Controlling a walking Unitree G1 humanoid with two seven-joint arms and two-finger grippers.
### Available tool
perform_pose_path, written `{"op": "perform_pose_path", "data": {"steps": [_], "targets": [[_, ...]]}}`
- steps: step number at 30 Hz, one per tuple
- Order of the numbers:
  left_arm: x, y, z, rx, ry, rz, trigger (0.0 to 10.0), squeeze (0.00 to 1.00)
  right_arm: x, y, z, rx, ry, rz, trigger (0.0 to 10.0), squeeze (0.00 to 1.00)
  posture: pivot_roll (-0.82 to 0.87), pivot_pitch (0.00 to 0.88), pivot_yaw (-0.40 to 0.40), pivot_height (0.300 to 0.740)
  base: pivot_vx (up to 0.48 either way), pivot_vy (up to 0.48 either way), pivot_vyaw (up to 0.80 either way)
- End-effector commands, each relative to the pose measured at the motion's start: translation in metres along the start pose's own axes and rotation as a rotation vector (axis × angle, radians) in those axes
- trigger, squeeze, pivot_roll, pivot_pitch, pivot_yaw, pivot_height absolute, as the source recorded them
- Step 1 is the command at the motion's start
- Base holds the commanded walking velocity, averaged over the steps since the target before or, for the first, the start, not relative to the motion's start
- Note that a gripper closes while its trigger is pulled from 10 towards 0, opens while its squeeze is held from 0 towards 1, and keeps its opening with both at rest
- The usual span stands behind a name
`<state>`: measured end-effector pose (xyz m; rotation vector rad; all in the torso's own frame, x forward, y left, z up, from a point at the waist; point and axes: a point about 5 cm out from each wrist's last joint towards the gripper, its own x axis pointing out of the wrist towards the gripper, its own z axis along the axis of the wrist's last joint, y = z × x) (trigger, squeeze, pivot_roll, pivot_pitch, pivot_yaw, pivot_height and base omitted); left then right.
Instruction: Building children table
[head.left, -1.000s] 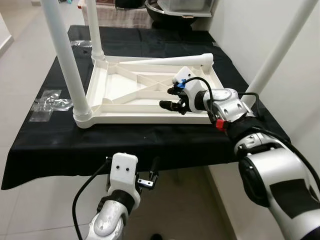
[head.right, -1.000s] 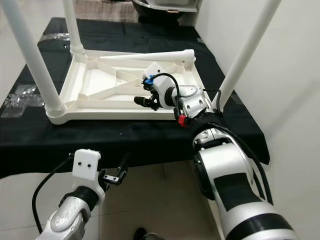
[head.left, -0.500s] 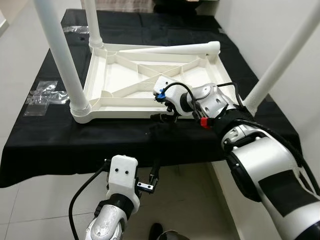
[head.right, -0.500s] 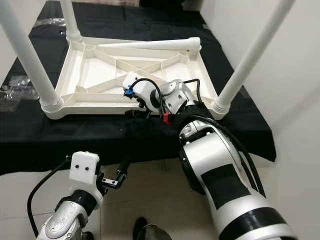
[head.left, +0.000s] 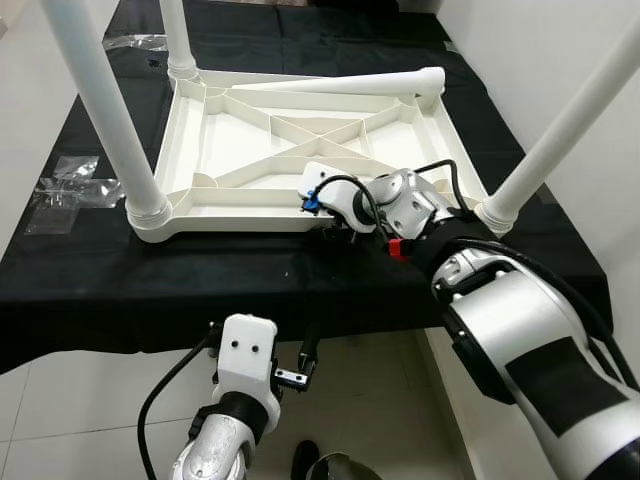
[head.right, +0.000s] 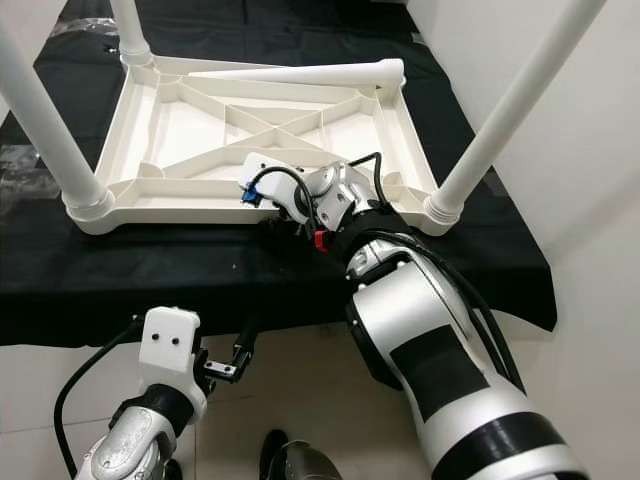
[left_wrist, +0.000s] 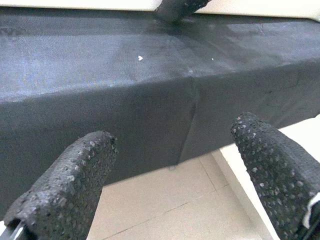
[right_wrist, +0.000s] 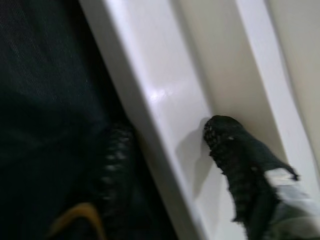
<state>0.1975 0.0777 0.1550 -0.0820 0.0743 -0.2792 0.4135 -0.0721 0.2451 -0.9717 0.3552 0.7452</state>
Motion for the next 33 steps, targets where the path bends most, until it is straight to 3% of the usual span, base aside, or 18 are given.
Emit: {"op": "perform_pose_path", "data": {"steps": [1,11,13,14,15,16,18,20,21,22,23,27,31,32,33], "targets": [[0.000,-0.019,0.005,-0.039,-0.021,-0.052,10.0,0.00,0.001,-0.001,-0.014,0.031,0.073,-0.049,0.0,0.00,-0.05,0.282,-0.190,0.740,0.000,0.000,0.00],[0.004,-0.020,0.006,-0.050,-0.033,-0.048,10.0,0.00,0.006,0.004,-0.004,0.165,0.038,-0.103,0.0,0.00,-0.06,0.273,-0.193,0.740,0.000,0.000,0.00],[0.005,-0.019,0.005,-0.053,-0.032,-0.044,10.0,0.00,0.008,0.006,0.002,0.290,0.004,-0.126,0.0,0.00,-0.07,0.272,-0.192,0.740,0.000,0.000,0.00],[0.005,-0.019,0.005,-0.053,-0.032,-0.044,10.0,0.00,0.008,0.006,0.002,0.290,0.004,-0.126,0.0,0.00,-0.07,0.272,-0.192,0.740,0.000,0.000,0.00],[0.006,-0.019,0.005,-0.055,-0.035,-0.044,10.0,0.00,0.009,0.007,0.005,0.384,-0.018,-0.139,0.0,0.00,-0.06,0.270,-0.194,0.740,0.000,0.000,0.00],[0.006,-0.019,0.005,-0.055,-0.035,-0.044,10.0,0.00,0.009,0.007,0.005,0.384,-0.018,-0.139,0.0,0.00,-0.06,0.270,-0.194,0.740,0.000,0.000,0.00],[0.006,-0.018,0.006,-0.051,-0.037,-0.038,10.0,0.00,0.010,0.008,0.019,0.694,-0.107,-0.189,0.0,0.00,-0.05,0.268,-0.200,0.740,0.000,0.000,0.00],[0.006,-0.018,0.006,-0.051,-0.037,-0.038,10.0,0.00,0.010,0.008,0.019,0.694,-0.107,-0.189,0.0,0.00,-0.05,0.268,-0.200,0.740,0.000,0.000,0.00],[0.006,-0.018,0.006,-0.049,-0.037,-0.035,10.0,0.00,0.009,0.007,0.026,0.851,-0.150,-0.212,0.0,0.00,-0.05,0.270,-0.200,0.740,0.000,0.000,0.00],[0.007,-0.017,0.004,-0.042,-0.031,-0.032,10.0,0.00,0.008,0.005,0.038,1.089,-0.217,-0.247,0.0,0.00,-0.05,0.266,-0.193,0.740,0.000,0.000,0.00],[0.007,-0.016,0.004,-0.040,-0.029,-0.032,10.0,0.00,0.007,0.005,0.043,1.146,-0.235,-0.254,0.0,0.00,-0.05,0.266,-0.194,0.740,0.000,0.000,0.00],[0.007,-0.016,0.004,-0.040,-0.028,-0.034,10.0,0.00,0.006,0.004,0.050,1.180,-0.257,-0.255,0.0,0.00,-0.05,0.267,-0.194,0.740,0.000,0.000,0.00],[0.008,-0.015,0.001,-0.038,-0.015,-0.030,10.0,0.00,0.010,0.014,0.063,1.097,-0.269,-0.201,0.0,0.00,-0.04,0.263,-0.197,0.740,0.000,0.000,0.00],[0.008,-0.015,0.001,-0.038,-0.015,-0.029,10.0,0.00,0.010,0.016,0.065,1.059,-0.264,-0.198,10.0,0.00,-0.04,0.263,-0.197,0.740,0.000,0.000,0.00],[0.008,-0.015,0.001,-0.038,-0.015,-0.029,10.0,0.00,0.010,0.016,0.065,1.059,-0.264,-0.198,10.0,0.00,-0.04,0.263,-0.197,0.740,0.000,0.000,0.00]]}}
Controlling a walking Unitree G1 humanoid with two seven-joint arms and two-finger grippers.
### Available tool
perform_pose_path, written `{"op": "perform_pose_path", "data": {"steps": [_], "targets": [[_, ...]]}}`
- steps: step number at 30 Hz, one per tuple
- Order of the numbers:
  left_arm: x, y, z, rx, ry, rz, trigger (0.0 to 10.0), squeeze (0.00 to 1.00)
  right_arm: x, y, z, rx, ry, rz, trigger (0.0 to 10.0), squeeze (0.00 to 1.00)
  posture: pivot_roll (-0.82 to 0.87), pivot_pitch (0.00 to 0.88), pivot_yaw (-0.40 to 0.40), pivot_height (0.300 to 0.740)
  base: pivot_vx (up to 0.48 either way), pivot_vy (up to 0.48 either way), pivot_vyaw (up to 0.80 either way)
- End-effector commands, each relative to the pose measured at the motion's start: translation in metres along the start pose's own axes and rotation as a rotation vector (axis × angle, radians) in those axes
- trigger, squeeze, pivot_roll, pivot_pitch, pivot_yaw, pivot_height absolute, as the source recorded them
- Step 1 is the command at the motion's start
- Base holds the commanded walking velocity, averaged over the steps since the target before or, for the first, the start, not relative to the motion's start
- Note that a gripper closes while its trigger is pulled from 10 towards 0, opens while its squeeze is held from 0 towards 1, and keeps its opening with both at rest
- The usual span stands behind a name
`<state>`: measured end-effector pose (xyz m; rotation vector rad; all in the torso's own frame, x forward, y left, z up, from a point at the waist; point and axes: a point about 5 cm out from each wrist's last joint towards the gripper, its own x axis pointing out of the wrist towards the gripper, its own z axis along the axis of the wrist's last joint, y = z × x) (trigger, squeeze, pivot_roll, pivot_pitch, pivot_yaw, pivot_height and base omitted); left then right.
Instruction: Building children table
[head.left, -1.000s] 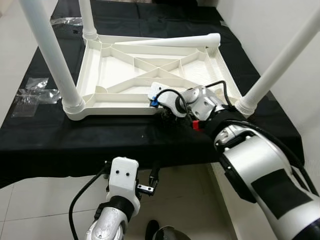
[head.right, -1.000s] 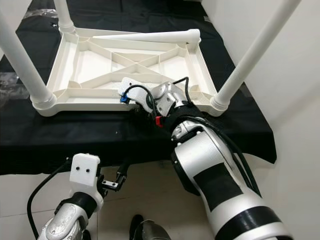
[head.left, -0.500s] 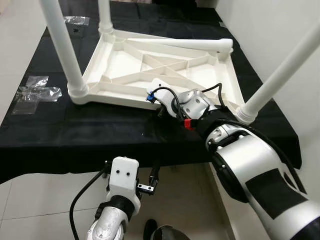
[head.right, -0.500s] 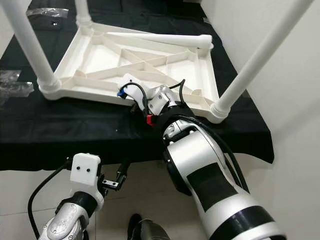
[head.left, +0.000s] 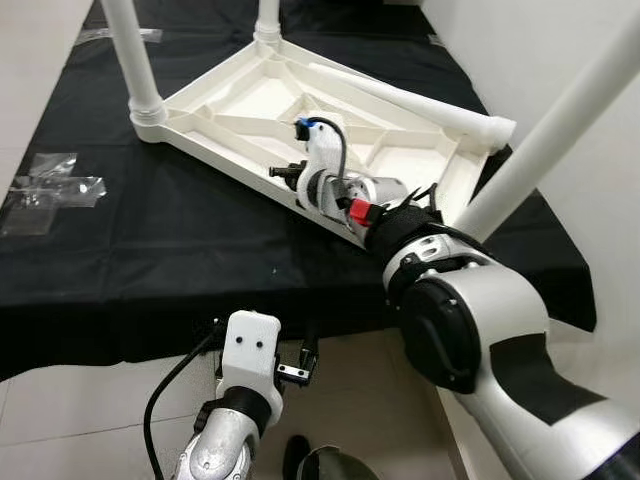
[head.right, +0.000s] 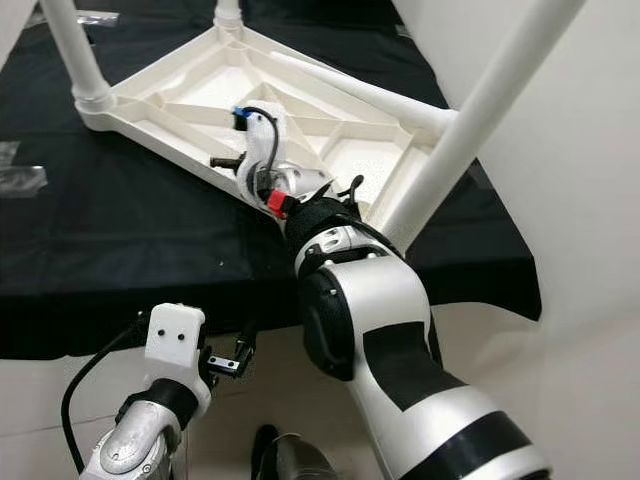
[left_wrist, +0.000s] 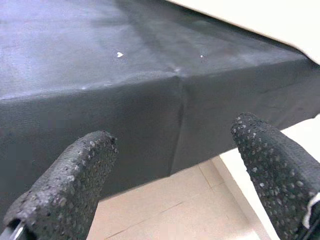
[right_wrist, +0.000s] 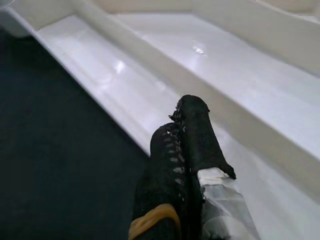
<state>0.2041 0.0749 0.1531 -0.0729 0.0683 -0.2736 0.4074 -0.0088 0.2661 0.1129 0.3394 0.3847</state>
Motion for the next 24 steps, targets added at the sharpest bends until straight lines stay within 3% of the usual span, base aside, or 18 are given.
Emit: {"op": "perform_pose_path", "data": {"steps": [1,3,4,5,6,8,12,13,14,16,19,21,24], "targets": [[0.000,-0.014,0.002,-0.047,-0.010,-0.033,10.0,0.00,0.000,0.005,0.001,-0.069,-0.012,0.017,10.0,0.00,-0.04,0.261,-0.198,0.740,0.000,0.000,0.00],[0.000,-0.014,0.002,-0.047,-0.009,-0.031,10.0,0.00,0.000,0.009,0.005,-0.119,-0.045,0.030,10.0,0.00,-0.04,0.261,-0.198,0.740,0.000,0.000,0.00],[0.000,-0.014,0.001,-0.047,-0.006,-0.031,10.0,0.00,-0.002,0.016,0.016,-0.123,-0.116,0.064,10.0,0.06,-0.04,0.257,-0.197,0.740,0.000,0.000,0.00],[0.001,-0.014,0.000,-0.048,-0.005,-0.032,10.0,0.00,-0.004,0.019,0.026,-0.104,-0.185,0.083,10.0,1.00,-0.04,0.255,-0.197,0.740,0.000,0.000,0.00],[0.001,-0.014,0.000,-0.048,-0.005,-0.032,10.0,0.00,-0.004,0.019,0.026,-0.104,-0.185,0.083,10.0,1.00,-0.04,0.255,-0.197,0.740,0.000,0.000,0.00],[0.001,-0.014,-0.001,-0.046,-0.002,-0.029,10.0,0.00,-0.012,0.021,0.052,-0.084,-0.352,0.120,10.0,1.00,-0.03,0.244,-0.194,0.740,0.000,0.000,0.00],[0.001,-0.013,-0.001,-0.046,-0.003,-0.028,10.0,0.00,-0.015,0.020,0.059,-0.079,-0.400,0.121,10.0,1.00,-0.03,0.244,-0.194,0.740,0.000,0.000,0.00],[0.002,-0.012,-0.003,-0.042,-0.002,-0.029,10.0,0.00,-0.022,0.002,0.064,-0.097,-0.536,0.122,10.0,0.00,-0.02,0.225,-0.175,0.740,0.000,0.000,0.00],[0.002,-0.012,-0.003,-0.042,-0.002,-0.029,10.0,0.00,-0.022,0.002,0.064,-0.097,-0.536,0.122,10.0,0.00,-0.02,0.225,-0.175,0.740,0.000,0.000,0.00],[0.004,-0.010,-0.003,-0.035,-0.004,-0.031,10.0,0.00,-0.027,-0.013,0.056,-0.089,-0.605,0.142,10.0,0.00,-0.01,0.217,-0.166,0.740,0.000,0.000,0.00],[0.004,-0.009,-0.004,-0.032,-0.006,-0.033,10.0,0.00,-0.029,-0.018,0.052,-0.085,-0.622,0.150,10.0,0.00,-0.01,0.215,-0.161,0.740,0.000,0.000,0.00],[0.005,-0.008,-0.005,-0.030,-0.003,-0.031,10.0,0.00,-0.033,-0.023,0.040,-0.128,-0.641,0.176,10.0,0.00,-0.01,0.204,-0.153,0.740,0.000,0.000,0.00],[0.009,-0.001,-0.008,-0.016,0.004,-0.033,10.0,0.00,-0.058,-0.058,-0.016,-0.211,-0.652,0.197,10.0,0.00,0.00,0.172,-0.116,0.740,0.000,0.000,0.00]]}}
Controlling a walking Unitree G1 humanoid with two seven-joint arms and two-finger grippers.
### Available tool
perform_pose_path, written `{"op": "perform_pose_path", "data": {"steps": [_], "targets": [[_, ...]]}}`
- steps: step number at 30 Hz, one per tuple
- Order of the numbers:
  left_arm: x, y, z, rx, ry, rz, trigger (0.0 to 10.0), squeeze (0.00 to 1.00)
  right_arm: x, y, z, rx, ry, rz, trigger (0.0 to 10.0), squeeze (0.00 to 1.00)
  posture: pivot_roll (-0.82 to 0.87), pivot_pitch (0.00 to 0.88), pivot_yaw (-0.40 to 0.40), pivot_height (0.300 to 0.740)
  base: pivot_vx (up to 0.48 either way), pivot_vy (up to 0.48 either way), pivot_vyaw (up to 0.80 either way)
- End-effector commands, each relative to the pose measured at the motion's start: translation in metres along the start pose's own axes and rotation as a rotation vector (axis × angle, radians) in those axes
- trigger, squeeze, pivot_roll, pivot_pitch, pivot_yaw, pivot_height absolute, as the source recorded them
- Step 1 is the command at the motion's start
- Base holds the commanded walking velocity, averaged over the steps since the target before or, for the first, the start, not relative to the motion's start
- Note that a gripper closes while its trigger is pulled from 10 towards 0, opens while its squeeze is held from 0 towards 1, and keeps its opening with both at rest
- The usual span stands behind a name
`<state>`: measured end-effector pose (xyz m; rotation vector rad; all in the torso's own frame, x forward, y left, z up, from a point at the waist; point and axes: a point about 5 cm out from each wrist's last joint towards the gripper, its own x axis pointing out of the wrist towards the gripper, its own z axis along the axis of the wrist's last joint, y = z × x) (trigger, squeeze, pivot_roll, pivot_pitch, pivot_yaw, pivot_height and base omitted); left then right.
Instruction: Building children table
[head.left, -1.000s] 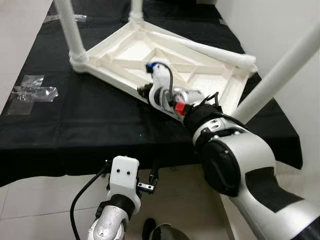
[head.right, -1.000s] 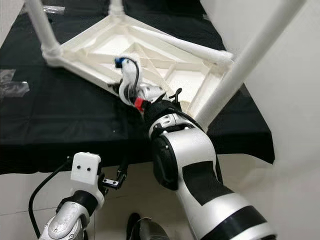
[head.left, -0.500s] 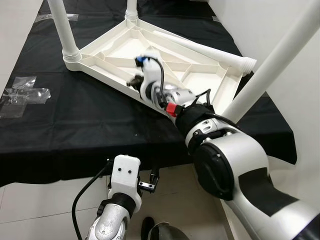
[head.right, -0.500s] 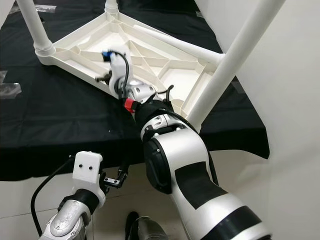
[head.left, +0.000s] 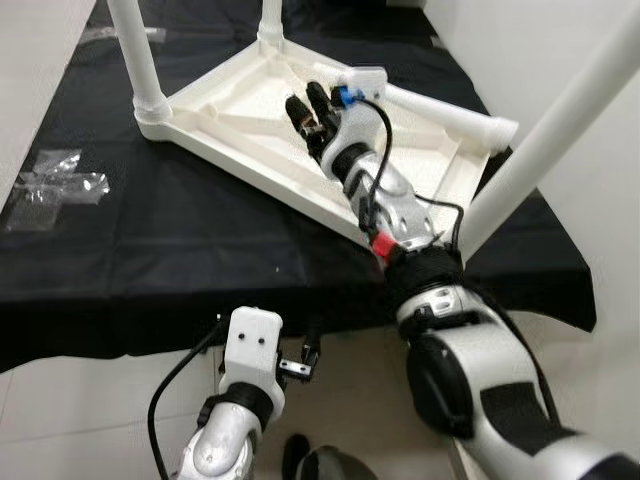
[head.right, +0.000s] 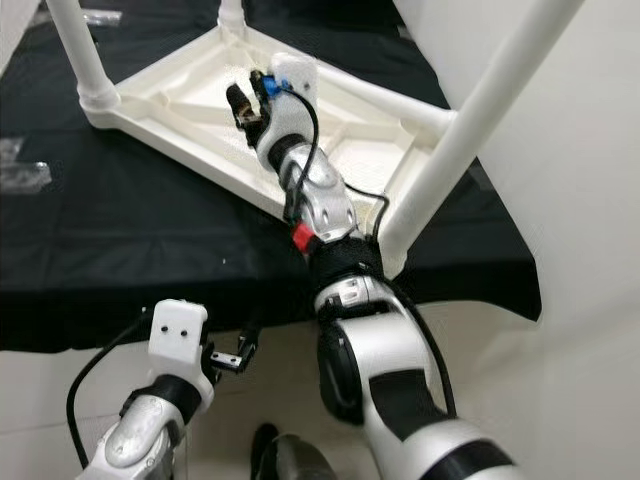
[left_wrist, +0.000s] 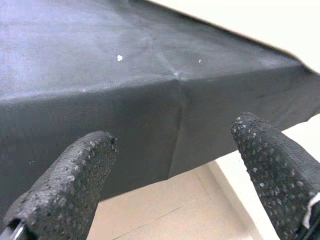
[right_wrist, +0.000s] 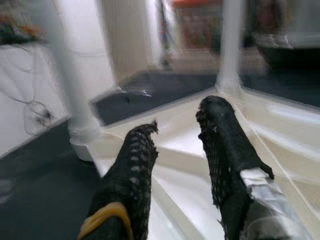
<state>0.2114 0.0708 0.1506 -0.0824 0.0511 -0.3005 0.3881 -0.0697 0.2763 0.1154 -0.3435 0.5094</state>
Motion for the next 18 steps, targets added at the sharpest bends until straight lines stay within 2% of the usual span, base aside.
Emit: {"op": "perform_pose_path", "data": {"steps": [1,2,3,4,5,7,11,14,16,17,18], "targets": [[0.001,0.001,-0.006,-0.010,0.021,-0.005,10.0,0.00,-0.026,-0.004,-0.009,-0.048,0.001,0.051,10.0,0.00,0.00,0.172,-0.116,0.740,0.000,0.000,0.00],[0.002,0.004,-0.008,-0.005,0.023,-0.006,10.0,0.00,-0.041,-0.007,-0.014,-0.068,-0.007,0.068,10.0,0.00,0.00,0.164,-0.109,0.740,0.000,0.000,0.00],[0.002,0.004,-0.008,-0.005,0.023,-0.006,10.0,0.00,-0.041,-0.007,-0.014,-0.068,-0.007,0.068,10.0,0.00,0.00,0.164,-0.109,0.740,0.000,0.000,0.00],[0.003,0.007,-0.009,-0.001,0.026,-0.006,10.0,0.00,-0.055,-0.009,-0.015,-0.092,-0.021,0.078,10.0,0.00,0.00,0.156,-0.102,0.740,0.000,0.000,0.00],[0.003,0.007,-0.009,-0.001,0.026,-0.006,10.0,0.00,-0.055,-0.009,-0.015,-0.092,-0.021,0.078,10.0,0.00,0.00,0.156,-0.102,0.740,0.000,0.000,0.00],[0.005,0.011,-0.012,0.008,0.031,-0.008,10.0,0.00,-0.072,-0.009,-0.016,-0.106,-0.036,0.089,10.0,0.00,0.00,0.142,-0.085,0.740,0.000,0.000,0.00],[0.007,0.014,-0.014,0.016,0.035,-0.012,10.0,0.00,-0.085,-0.006,-0.014,-0.107,-0.032,0.088,10.0,0.00,0.00,0.138,-0.083,0.740,0.000,0.000,0.00],[0.008,0.014,-0.014,0.017,0.035,-0.012,10.0,0.00,-0.089,-0.005,-0.013,-0.113,-0.028,0.089,10.0,0.00,0.00,0.138,-0.083,0.740,0.000,0.000,0.00],[0.011,0.017,-0.015,0.028,0.032,-0.013,10.0,0.00,-0.116,-0.009,-0.017,-0.242,-0.005,0.075,10.0,0.00,0.01,0.127,-0.071,0.740,0.000,0.000,0.00],[0.011,0.017,-0.015,0.028,0.032,-0.013,10.0,0.00,-0.116,-0.009,-0.017,-0.242,-0.005,0.075,10.0,0.00,0.01,0.127,-0.071,0.740,0.000,0.000,0.00],[0.011,0.018,-0.016,0.031,0.031,-0.014,10.0,0.00,-0.125,-0.010,-0.018,-0.284,0.005,0.070,10.0,0.00,0.01,0.127,-0.071,0.740,0.000,0.000,0.00]]}}
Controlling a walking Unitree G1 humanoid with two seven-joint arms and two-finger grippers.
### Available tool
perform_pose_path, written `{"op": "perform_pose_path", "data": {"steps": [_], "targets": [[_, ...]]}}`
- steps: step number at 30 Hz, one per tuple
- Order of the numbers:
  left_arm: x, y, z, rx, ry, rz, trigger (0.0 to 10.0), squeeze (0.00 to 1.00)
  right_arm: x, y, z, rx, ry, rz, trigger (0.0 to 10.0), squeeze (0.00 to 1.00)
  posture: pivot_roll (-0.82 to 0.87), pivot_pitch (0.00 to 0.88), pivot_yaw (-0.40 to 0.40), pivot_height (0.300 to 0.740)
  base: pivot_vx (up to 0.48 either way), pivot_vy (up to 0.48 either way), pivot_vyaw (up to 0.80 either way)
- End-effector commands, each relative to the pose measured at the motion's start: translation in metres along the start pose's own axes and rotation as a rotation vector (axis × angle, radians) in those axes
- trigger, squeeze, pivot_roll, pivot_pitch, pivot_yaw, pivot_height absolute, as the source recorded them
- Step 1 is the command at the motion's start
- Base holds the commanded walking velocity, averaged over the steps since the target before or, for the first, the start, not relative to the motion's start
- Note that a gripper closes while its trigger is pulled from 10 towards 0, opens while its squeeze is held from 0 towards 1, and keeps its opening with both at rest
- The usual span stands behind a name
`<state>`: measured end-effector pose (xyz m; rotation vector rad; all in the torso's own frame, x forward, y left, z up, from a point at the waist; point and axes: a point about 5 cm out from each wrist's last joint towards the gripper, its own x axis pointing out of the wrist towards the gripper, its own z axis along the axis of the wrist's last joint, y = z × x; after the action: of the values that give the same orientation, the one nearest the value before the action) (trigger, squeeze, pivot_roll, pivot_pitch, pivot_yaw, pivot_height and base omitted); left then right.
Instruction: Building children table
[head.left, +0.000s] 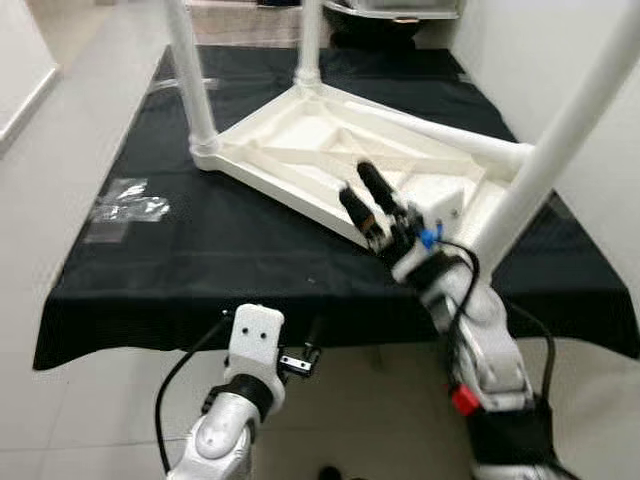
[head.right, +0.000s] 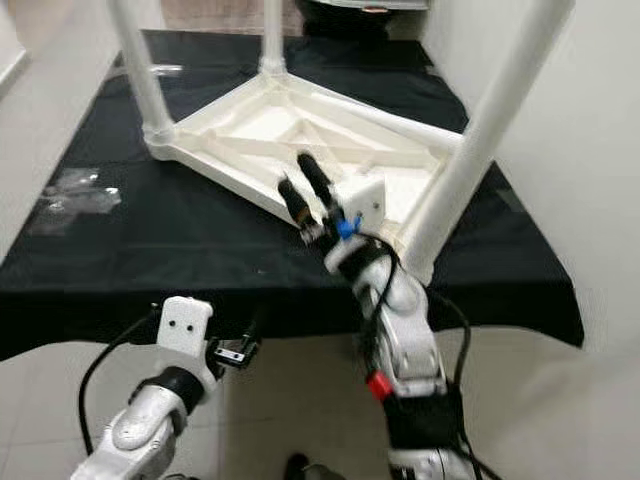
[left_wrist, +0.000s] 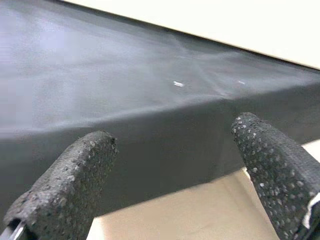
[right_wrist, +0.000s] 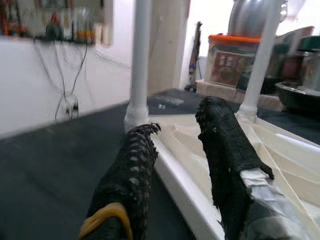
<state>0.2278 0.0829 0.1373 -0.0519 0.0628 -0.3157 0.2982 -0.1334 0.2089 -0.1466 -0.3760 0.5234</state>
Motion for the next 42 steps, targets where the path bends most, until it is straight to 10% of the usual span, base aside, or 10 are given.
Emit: {"op": "perform_pose_path", "data": {"steps": [1,15,25,42], "targets": [[0.000,0.002,-0.005,0.007,0.015,-0.001,10.0,0.00,-0.010,0.000,0.001,-0.053,0.002,-0.004,10.0,0.00,0.01,0.119,-0.060,0.740,0.000,0.000,0.00],[0.003,0.005,-0.010,0.021,0.020,-0.020,10.0,0.00,-0.070,-0.037,-0.018,-0.095,0.180,-0.330,10.0,0.00,0.01,0.118,-0.046,0.740,0.000,0.000,0.00],[0.003,0.004,-0.012,0.015,0.023,-0.031,10.0,0.00,-0.101,-0.035,-0.030,-0.018,0.271,-0.267,10.0,0.00,0.01,0.122,-0.046,0.740,0.000,0.000,0.00],[0.003,0.004,-0.012,0.023,0.019,-0.040,10.0,0.00,-0.164,-0.082,-0.051,-0.217,0.531,-0.286,10.0,0.00,0.00,0.123,-0.045,0.740,0.000,0.000,0.00]]}}
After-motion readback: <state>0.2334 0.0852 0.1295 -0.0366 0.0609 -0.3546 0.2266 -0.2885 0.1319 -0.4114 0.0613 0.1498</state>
